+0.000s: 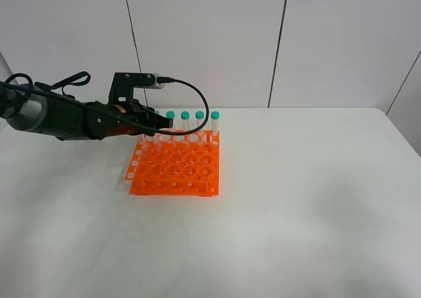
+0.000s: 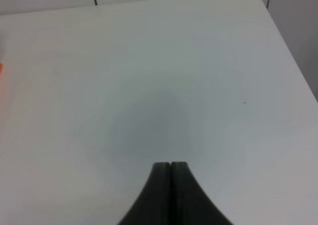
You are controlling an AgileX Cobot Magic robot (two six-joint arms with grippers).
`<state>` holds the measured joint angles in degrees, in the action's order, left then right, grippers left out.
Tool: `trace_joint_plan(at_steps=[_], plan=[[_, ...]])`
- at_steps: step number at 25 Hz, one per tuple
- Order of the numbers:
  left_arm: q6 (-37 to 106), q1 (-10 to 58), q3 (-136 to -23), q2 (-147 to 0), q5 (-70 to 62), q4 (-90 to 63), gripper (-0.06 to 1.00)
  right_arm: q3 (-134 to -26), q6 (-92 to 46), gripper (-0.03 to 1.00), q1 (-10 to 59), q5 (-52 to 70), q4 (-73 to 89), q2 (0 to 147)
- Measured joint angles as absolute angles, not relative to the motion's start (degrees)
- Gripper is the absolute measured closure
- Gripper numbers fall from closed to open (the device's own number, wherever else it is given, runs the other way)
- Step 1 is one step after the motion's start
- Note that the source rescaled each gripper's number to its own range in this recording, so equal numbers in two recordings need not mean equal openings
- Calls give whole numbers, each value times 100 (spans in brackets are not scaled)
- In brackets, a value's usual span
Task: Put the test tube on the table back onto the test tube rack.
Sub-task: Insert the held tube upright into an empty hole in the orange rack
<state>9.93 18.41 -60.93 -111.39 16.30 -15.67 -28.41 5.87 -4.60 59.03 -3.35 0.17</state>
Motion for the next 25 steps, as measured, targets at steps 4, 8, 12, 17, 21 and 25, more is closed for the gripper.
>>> trace_joint_plan(at_steps=[4, 8, 12, 17, 21, 25], plan=[[993, 1846, -6087, -11146, 1630, -1567, 94, -2841, 587, 97, -460, 5903, -335, 17], [993, 1846, -6087, -11146, 1630, -1567, 94, -2841, 587, 97, -460, 5903, -335, 17], [993, 1846, -6087, -11146, 1630, -1567, 94, -2841, 587, 97, -460, 5903, -335, 17], [993, 1846, -6087, -11195, 1635, -1572, 94, -2841, 587, 97, -460, 5903, -335, 17], [993, 1846, -6087, -11213, 1635, -1572, 94, -2841, 587, 97, -460, 5903, -335, 17], [993, 1846, -6087, -11213, 1635, -1572, 94, -2841, 587, 97, -460, 5903, -335, 17]])
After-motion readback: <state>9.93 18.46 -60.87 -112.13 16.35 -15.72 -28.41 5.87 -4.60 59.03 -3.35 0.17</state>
